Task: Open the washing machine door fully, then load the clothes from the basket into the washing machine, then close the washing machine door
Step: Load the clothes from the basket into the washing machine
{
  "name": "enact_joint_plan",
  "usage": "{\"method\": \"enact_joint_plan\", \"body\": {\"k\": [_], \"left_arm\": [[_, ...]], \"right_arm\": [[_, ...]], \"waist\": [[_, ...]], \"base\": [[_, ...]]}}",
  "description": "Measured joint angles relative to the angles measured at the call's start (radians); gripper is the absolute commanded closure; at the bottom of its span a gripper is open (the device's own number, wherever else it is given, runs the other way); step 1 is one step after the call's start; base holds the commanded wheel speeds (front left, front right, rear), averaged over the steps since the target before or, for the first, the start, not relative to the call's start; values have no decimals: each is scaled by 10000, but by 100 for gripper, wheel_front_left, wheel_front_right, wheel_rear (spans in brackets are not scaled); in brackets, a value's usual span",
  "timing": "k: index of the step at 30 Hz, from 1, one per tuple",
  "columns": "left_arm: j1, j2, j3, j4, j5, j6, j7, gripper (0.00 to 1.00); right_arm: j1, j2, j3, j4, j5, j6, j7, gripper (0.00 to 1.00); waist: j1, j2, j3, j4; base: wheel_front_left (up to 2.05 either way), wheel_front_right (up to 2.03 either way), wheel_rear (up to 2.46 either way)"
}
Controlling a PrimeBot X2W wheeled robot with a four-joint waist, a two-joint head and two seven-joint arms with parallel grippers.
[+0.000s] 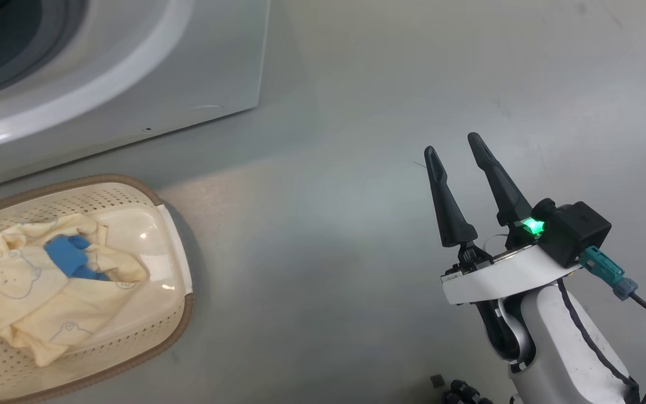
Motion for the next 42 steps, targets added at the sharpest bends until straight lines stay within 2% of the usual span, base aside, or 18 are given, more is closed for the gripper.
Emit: {"method": "enact_joint_plan", "body": {"k": [9, 16, 19, 28, 42], "left_arm": [[-1331, 608, -73, -366, 656, 113, -150, 100], [-2048, 1055, -188, -614, 1290, 207, -1018, 100], [-2406, 1229, -178, -786, 1505, 382, -1430, 100], [-3296, 1432, -261, -1005, 2080, 656, -2380, 100], [-3231, 1141, -410, 516, 1916, 761, -1668, 100]], "right_arm": [[-215, 42, 82, -105, 234, 0, 2, 0], [-432, 61, 178, -130, 328, 0, 0, 0], [-457, 75, 178, -132, 330, 0, 0, 0], [-638, 125, 232, -138, 343, 0, 0, 0], [-848, 155, 284, -102, 414, 0, 0, 0]], "waist": [[0, 0, 715, -575], [1, 0, 1225, -962], [1, 0, 1395, -1104], [1, 0, 1850, -1354], [1, 0, 2095, -1394]], "base": [[0, 0, 0], [0, 0, 0], [0, 0, 0], [0, 0, 0], [0, 0, 0]]}}
